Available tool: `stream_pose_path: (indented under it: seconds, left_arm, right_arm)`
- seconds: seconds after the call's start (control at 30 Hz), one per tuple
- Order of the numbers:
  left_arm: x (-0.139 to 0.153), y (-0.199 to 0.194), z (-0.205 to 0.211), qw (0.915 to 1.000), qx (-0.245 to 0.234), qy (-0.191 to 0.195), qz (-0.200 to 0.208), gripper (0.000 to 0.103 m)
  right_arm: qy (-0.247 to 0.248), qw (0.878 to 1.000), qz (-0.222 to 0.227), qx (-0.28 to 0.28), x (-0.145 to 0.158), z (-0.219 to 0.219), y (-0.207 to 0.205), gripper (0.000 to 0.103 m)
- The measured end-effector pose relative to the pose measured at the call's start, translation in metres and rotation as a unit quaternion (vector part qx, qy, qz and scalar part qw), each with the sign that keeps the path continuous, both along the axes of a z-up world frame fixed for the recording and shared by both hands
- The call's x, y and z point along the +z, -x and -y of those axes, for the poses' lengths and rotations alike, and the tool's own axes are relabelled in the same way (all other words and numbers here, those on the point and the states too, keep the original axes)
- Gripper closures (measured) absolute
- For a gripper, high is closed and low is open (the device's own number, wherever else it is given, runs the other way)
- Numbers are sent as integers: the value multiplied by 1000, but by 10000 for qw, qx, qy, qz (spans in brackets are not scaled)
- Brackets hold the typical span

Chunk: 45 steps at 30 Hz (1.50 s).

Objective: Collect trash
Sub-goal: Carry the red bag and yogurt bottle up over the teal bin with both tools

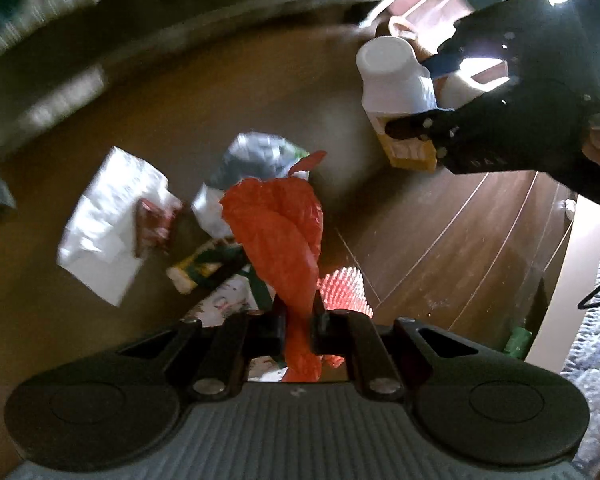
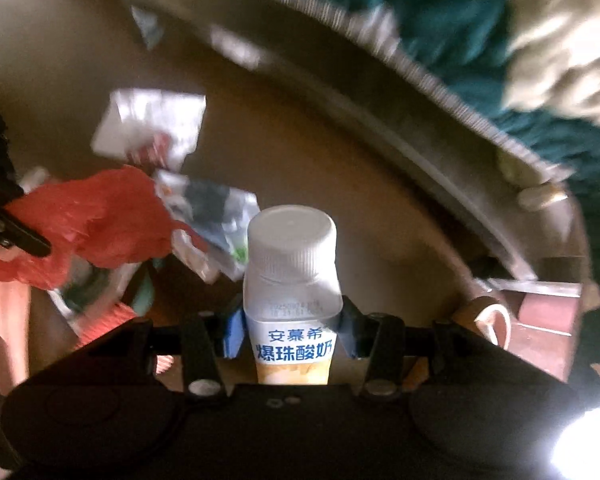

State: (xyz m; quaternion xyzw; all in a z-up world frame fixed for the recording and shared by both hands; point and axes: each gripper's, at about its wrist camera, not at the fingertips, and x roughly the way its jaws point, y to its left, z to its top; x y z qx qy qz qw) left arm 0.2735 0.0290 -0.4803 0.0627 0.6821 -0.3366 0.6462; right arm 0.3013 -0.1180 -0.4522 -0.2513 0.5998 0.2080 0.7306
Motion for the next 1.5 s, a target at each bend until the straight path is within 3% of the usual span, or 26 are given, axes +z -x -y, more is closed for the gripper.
stream_pose_path:
  seconds: [0.37, 0.57, 0.8, 1.1, 1.5]
  left_arm:
    - [139, -3, -8, 9924, -12, -200, 1211, 94]
    - [216, 6, -6, 9825, 236, -281, 1826, 93]
    - [294, 26, -7, 9647, 674, -431, 2509, 93]
    - [402, 46, -16, 9317, 1360, -411, 3343, 93]
    - [530, 45, -22, 8688, 1877, -180, 4578, 93]
  right_arm:
    - [-819, 9922, 757, -561, 142, 6, 22, 58]
    - [-1112, 9826, 1396, -515, 216, 4, 43, 58]
    - [-1373, 9637, 2247, -442, 306, 6, 71, 58]
    - [-1688, 9296, 3258, -354, 403, 5, 97, 58]
    - [-2142, 8773, 4286, -265, 512, -1, 98, 59]
